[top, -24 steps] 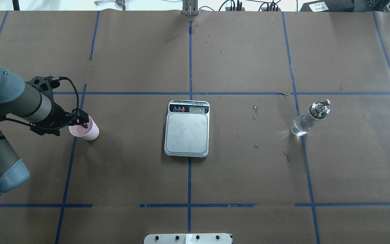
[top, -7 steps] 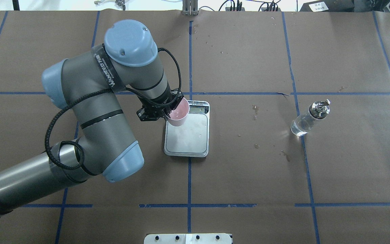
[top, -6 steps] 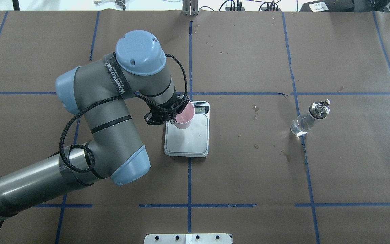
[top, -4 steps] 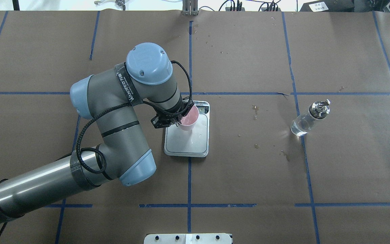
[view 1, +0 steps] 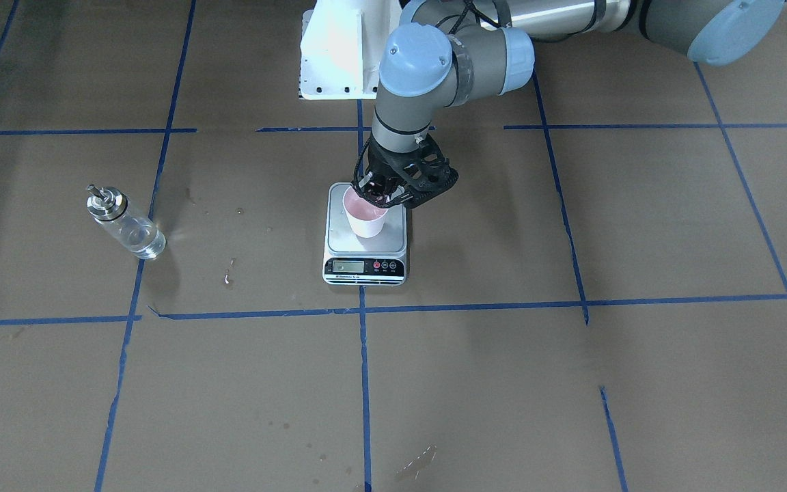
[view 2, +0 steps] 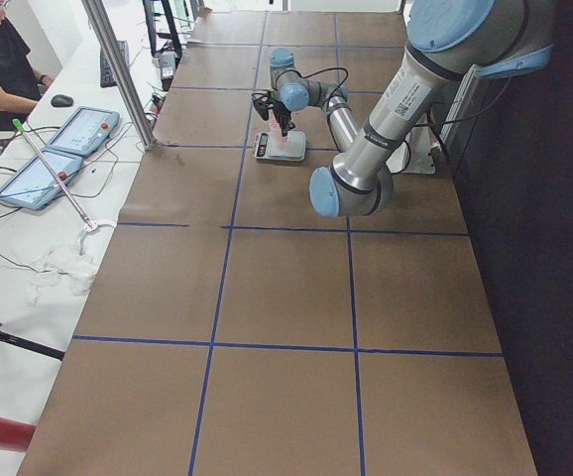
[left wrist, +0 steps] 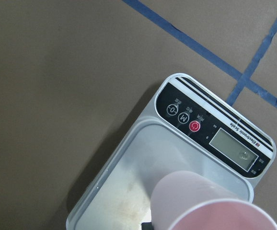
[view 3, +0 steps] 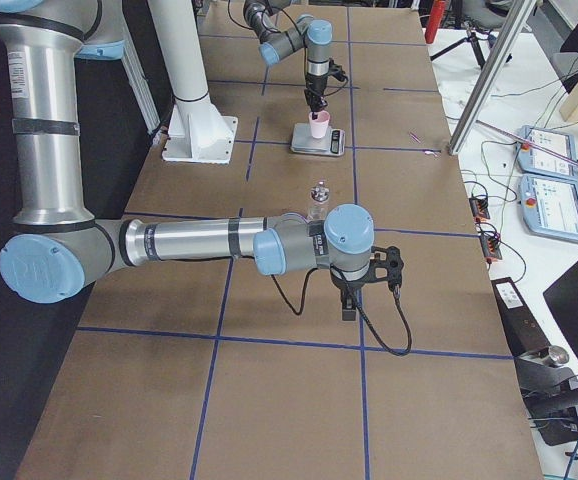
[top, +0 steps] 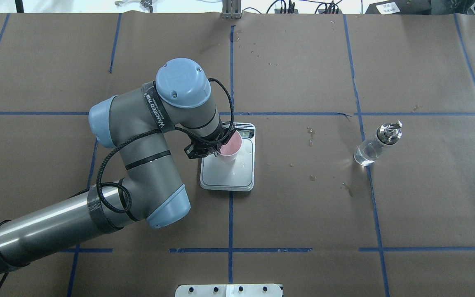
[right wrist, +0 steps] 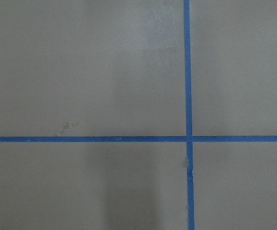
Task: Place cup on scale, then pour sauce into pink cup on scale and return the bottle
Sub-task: 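Lower the pink cup onto the scale and open the left gripper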
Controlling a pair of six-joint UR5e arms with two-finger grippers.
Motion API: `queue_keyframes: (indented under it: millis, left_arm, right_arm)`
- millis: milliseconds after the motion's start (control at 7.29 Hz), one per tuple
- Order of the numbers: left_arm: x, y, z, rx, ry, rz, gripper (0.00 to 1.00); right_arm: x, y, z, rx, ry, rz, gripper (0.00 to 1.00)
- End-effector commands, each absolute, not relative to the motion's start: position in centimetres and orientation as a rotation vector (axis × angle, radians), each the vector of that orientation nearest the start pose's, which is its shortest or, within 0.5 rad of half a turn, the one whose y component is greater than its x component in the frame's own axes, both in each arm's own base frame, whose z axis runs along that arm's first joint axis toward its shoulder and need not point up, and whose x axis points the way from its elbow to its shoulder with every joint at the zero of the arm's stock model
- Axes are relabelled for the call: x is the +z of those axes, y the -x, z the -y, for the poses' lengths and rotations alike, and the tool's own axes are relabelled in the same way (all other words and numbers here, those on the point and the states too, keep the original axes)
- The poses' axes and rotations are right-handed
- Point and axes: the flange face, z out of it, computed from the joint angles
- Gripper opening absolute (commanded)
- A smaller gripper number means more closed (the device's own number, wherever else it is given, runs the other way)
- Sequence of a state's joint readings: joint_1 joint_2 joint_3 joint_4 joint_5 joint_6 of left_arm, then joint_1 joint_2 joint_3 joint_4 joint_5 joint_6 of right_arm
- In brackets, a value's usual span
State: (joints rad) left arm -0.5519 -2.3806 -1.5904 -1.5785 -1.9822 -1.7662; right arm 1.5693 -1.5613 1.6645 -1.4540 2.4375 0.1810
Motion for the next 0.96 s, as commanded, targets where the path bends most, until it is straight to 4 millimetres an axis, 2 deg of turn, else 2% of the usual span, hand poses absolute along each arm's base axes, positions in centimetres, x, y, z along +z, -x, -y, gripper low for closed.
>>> queue_keyframes:
  millis: [0,137,274,412,686,823]
  left_arm:
    - [15.7,-55.3,44.9,-0.516,0.235,-0.888,0.63]
    - [15.9,-55.2,44.9,-0.515,0.231,-0.887,0.92]
    - [16.1,-54.9,44.9,-0.509,0.227,-0.887,1.00]
    - [15.3,-54.1,44.4,-0.498,0.217,-0.908,1.00]
    - [14.1,-49.1,41.3,-0.395,0.167,-0.957,1.00]
    - [12.9,-47.4,40.7,-0.368,0.146,-0.962,1.00]
  right_arm:
    - [58.7,-5.7,50.7,0.071,-0.129,0.878,1.00]
    - [58.8,-5.7,50.7,0.072,-0.127,0.878,1.00]
    - [58.6,-5.7,50.9,0.071,-0.130,0.877,1.00]
    - [58.5,-5.7,50.9,0.070,-0.132,0.877,1.00]
    - [58.1,-5.7,50.9,0.066,-0.139,0.879,1.00]
    - [56.2,-5.6,50.5,0.060,-0.149,0.885,1.00]
